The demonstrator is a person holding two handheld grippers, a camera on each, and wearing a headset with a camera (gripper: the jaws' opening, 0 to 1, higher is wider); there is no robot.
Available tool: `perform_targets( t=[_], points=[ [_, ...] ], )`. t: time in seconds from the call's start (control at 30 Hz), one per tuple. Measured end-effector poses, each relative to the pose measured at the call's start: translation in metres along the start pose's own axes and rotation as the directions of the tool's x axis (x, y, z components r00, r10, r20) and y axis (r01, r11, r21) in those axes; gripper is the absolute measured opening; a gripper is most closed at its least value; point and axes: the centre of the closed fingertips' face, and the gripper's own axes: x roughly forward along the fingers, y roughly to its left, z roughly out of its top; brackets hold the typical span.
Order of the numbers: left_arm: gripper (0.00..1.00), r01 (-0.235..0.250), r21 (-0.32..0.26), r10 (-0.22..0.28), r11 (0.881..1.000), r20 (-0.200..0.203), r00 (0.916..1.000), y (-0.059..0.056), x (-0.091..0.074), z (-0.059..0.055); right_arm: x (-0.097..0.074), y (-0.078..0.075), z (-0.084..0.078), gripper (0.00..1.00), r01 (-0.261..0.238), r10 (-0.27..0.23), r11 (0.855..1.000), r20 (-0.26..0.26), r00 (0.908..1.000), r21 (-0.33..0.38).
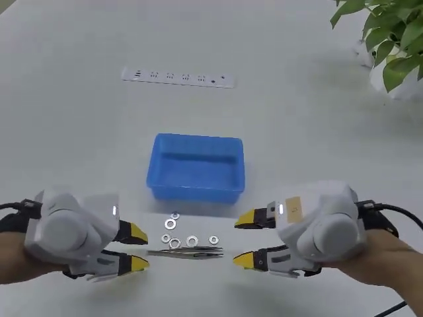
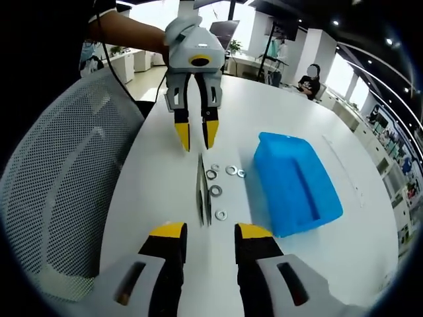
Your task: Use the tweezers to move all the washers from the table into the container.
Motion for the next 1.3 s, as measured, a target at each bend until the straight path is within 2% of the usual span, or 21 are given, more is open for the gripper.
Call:
perform_targets(
  t=[0.43,0.8,0.93,1.23,1.3],
  points=[
    [0.14,0.032,0.031,-0.032,0.999,-0.018,0.9993,0.002,0.005,-0.002,0.027,0.008,0.006,0.24,-0.081,0.079,0.995,-0.037,0.9962,-0.06],
    [0.1,0.056,0.051,-0.055,0.997,-0.019,0.9983,0.002,0.009,-0.002,0.045,0.007,0.006,0.19,-0.118,0.111,0.989,-0.076,0.9909,-0.088],
    [0.09,0.064,0.06,-0.063,0.996,-0.023,0.9977,0.002,0.012,-0.002,0.052,0.008,0.004,0.18,-0.144,0.133,0.984,-0.103,0.9857,-0.103],
    [0.07,0.077,0.064,-0.076,0.995,-0.02,0.9969,0.002,0.014,-0.001,0.064,0.007,0.007,0.16,-0.174,0.162,0.98,-0.122,0.9793,-0.1],
    [0.07,0.078,0.064,-0.077,0.995,-0.018,0.9969,0.002,0.014,-0.001,0.065,0.009,0.005,0.15,-0.188,0.174,0.977,-0.137,0.9752,-0.098]
  ],
)
